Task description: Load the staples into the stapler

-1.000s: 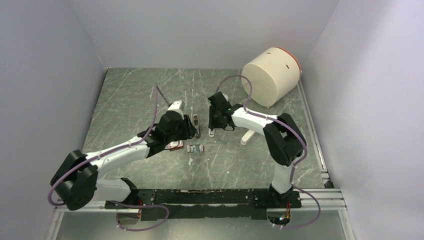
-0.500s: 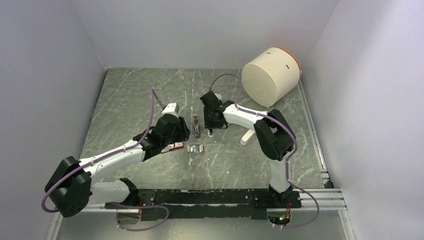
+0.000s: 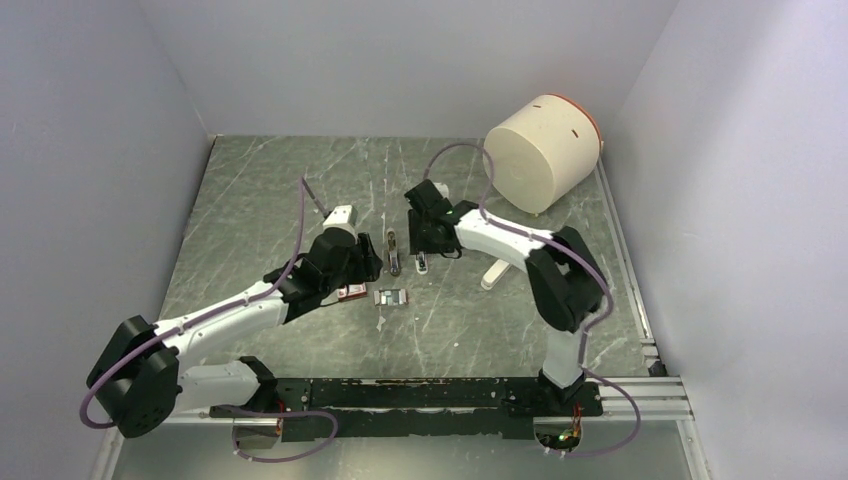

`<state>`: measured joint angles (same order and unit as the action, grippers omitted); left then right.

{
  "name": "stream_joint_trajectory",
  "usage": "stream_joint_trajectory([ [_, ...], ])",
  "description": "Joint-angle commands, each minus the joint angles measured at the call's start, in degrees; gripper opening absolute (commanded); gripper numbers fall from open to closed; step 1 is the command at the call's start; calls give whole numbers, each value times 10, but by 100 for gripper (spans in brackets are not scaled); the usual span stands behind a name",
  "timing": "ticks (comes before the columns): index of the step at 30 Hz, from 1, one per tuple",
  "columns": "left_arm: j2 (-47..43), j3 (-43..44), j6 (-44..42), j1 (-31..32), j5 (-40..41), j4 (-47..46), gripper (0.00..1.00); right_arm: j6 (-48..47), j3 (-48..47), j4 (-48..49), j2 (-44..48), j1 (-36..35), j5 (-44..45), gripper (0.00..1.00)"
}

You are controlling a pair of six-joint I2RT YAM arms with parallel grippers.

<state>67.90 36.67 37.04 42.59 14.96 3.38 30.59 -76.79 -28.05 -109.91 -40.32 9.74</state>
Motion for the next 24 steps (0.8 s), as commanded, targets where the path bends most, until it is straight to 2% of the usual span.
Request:
stream_joint_trajectory([
  [1,-40,-7,0,-1,-15,0,59,19,46,-5,121,-7,94,56],
  [6,-100,-30,-7,-1,-51,-29,62,70,143,-39,252,0,221,62],
  [8,-117,-35,-13,-2,-62,-29,70,107,180,-56,293,5,260,68],
  [9,-123,-35,-13,-2,-70,-29,79,127,198,-62,314,8,269,70],
  [11,-130,-31,-14,-1,-85,-29,86,158,224,-78,330,22,268,72],
  [16,-138,-33,-13,-2,-119,-44,97,189,268,-63,320,42,219,74],
  [20,-121,-22,-23,-2,-142,-49,97,204,282,-44,297,52,207,71],
  [24,-98,-13,-27,-1,-160,-60,97,205,304,-11,286,68,175,63],
])
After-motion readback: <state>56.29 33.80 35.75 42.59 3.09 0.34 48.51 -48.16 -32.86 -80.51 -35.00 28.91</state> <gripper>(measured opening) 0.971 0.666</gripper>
